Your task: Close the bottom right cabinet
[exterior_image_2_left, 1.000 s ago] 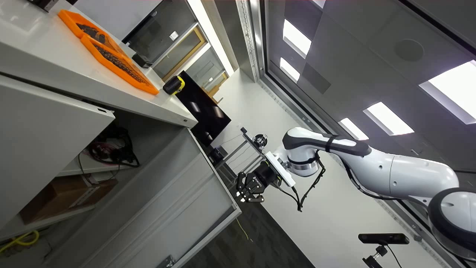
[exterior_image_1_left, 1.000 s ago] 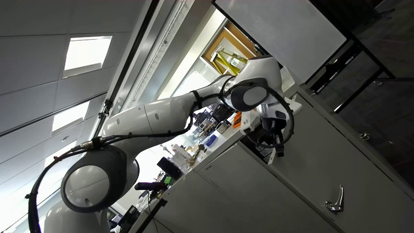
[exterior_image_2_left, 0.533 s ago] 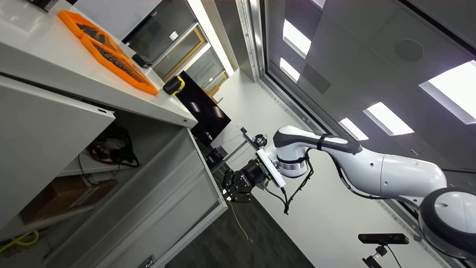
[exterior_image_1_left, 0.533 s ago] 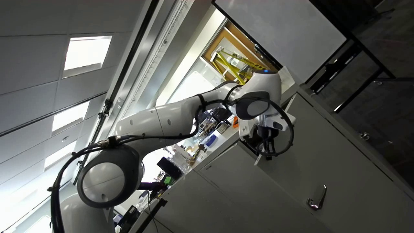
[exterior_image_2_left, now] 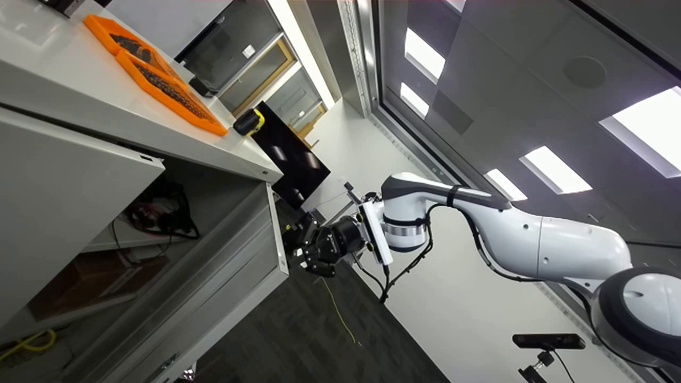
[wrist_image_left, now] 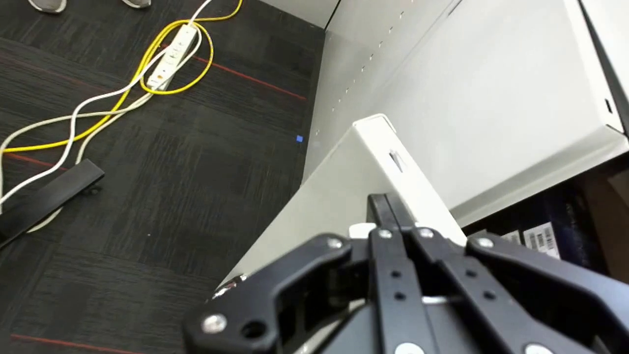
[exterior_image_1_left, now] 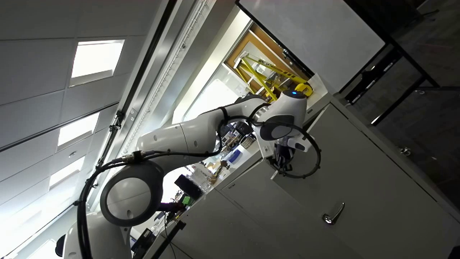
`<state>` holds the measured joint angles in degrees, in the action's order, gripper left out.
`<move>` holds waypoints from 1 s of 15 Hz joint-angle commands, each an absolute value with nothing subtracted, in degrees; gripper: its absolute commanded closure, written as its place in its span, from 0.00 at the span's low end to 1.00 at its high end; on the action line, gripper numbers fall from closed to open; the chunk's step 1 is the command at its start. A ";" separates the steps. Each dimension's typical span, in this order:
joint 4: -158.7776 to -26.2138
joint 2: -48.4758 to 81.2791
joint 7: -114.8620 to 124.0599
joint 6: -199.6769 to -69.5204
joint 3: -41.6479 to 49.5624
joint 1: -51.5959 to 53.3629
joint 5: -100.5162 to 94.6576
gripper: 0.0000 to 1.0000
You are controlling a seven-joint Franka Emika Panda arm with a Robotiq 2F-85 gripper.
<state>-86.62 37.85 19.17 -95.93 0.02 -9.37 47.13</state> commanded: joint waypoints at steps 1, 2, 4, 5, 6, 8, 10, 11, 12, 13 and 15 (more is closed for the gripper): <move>-86.41 38.06 15.00 -96.96 -0.75 -7.50 50.46 1.00; -86.56 37.96 14.05 -96.95 -0.83 -6.94 50.78 1.00; -86.26 38.12 12.14 -97.78 -0.84 -5.50 50.45 1.00; -86.20 38.19 10.84 -98.53 -0.78 -4.82 49.95 1.00; -86.05 38.35 9.25 -99.19 -0.90 -4.39 49.83 1.00; -85.62 38.72 5.94 -101.22 -1.15 -3.50 49.54 1.00; -85.70 38.59 2.92 -104.05 -1.10 -2.47 48.60 1.00; -85.88 38.23 1.83 -105.50 -0.62 -1.65 46.71 1.00; -86.47 38.36 3.73 -103.54 -1.29 -2.91 48.27 1.00; -86.49 38.37 3.54 -103.93 -1.35 -2.74 48.01 0.99; -86.50 38.49 3.55 -103.93 -1.36 -2.74 48.01 0.99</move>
